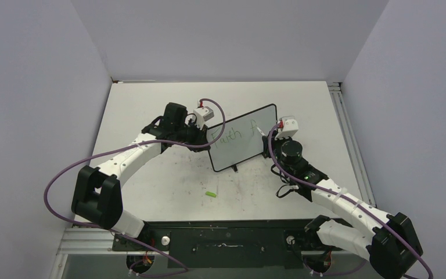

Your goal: Write a sentence on the whiteboard

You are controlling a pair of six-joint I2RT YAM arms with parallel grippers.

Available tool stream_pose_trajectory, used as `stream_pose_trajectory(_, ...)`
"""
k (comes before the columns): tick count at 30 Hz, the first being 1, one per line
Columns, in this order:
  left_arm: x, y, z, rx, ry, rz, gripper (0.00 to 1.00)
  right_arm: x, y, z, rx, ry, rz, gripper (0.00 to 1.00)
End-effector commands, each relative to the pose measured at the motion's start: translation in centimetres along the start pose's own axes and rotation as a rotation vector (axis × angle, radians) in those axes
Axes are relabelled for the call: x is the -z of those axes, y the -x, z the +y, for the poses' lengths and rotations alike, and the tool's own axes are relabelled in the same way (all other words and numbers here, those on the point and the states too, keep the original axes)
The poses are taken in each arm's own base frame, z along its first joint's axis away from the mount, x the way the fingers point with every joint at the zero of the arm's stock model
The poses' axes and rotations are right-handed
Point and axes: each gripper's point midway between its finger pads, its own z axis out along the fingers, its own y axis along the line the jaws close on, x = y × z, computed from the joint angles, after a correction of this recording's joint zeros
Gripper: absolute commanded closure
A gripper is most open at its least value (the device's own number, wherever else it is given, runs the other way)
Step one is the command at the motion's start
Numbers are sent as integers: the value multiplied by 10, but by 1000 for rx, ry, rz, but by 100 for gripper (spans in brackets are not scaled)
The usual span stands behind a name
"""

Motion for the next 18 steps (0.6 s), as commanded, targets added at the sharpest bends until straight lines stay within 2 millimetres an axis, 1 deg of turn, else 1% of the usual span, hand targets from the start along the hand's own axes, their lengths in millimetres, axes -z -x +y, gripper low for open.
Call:
stream_pose_trajectory(1, 9, 10, 12, -78, 75, -12, 100, 3, 3, -3, -19, -18, -21, 95)
stream_pose_trajectory(11, 8, 10, 12, -78, 75, -11, 100, 1, -4, -6, -9, -34, -2, 95)
stream_pose_trajectory(18, 8, 10, 12, -78, 75, -11, 100, -1, 1, -7, -4, -44, -15, 95)
